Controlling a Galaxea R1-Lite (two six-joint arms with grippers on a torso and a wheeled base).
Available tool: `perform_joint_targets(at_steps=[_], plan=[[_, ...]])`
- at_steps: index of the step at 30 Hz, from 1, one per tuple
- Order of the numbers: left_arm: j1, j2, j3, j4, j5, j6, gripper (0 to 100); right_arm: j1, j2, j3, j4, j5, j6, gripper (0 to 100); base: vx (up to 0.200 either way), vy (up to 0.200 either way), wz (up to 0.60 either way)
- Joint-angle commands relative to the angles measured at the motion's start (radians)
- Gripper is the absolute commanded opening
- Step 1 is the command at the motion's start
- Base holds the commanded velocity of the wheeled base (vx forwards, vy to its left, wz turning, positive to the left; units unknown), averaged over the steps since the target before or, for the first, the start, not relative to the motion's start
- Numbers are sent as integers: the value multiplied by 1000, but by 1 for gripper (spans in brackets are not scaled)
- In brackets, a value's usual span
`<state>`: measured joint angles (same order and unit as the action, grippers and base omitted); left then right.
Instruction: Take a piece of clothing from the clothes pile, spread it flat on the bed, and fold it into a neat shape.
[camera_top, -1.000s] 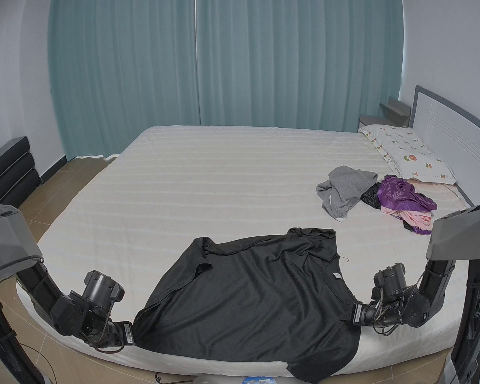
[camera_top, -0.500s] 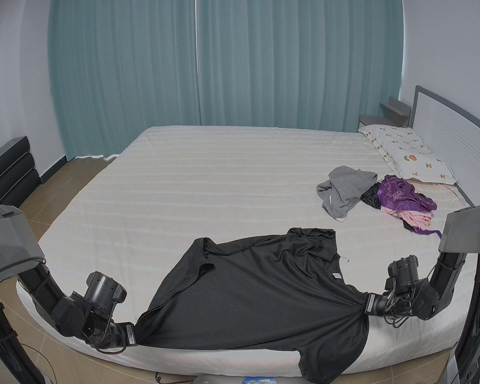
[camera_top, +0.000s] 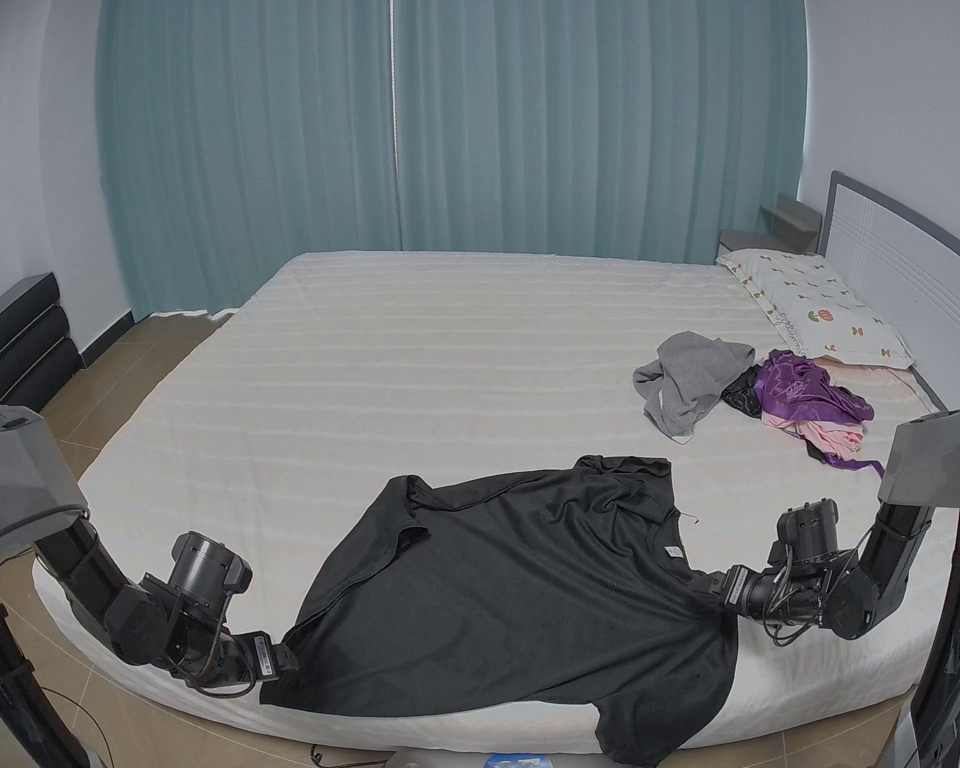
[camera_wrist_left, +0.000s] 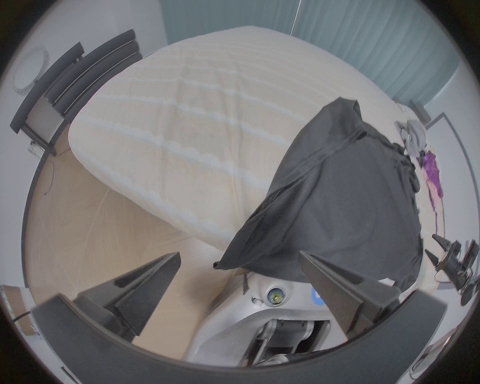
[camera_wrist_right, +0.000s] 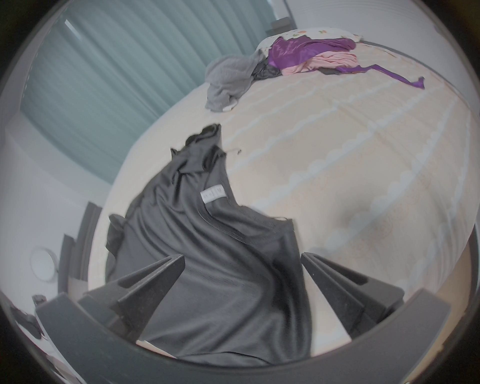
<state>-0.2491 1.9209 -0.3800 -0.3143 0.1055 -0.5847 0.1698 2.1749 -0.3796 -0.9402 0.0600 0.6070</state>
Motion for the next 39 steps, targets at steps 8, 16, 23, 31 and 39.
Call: perform_joint_targets(at_steps=[8,16,23,31,39], plan=[[24,-131,-99,3,-61,-107,100,2,-110,13,-42,57,171,100,0,0,0],[25,-120,-140,9,-78,-175,100,0,-121,21,-42,87,218,100,0,0,0],[25,-120,-131,9,-81,-190,100,2,-129,37,-43,124,231,100,0,171,0],[24,-121,-142,9,-81,-192,100,2,-129,47,-43,124,232,100,0,75,0],[22,-121,-142,3,-81,-193,100,0,-127,50,-45,124,252,100,0,0,0]])
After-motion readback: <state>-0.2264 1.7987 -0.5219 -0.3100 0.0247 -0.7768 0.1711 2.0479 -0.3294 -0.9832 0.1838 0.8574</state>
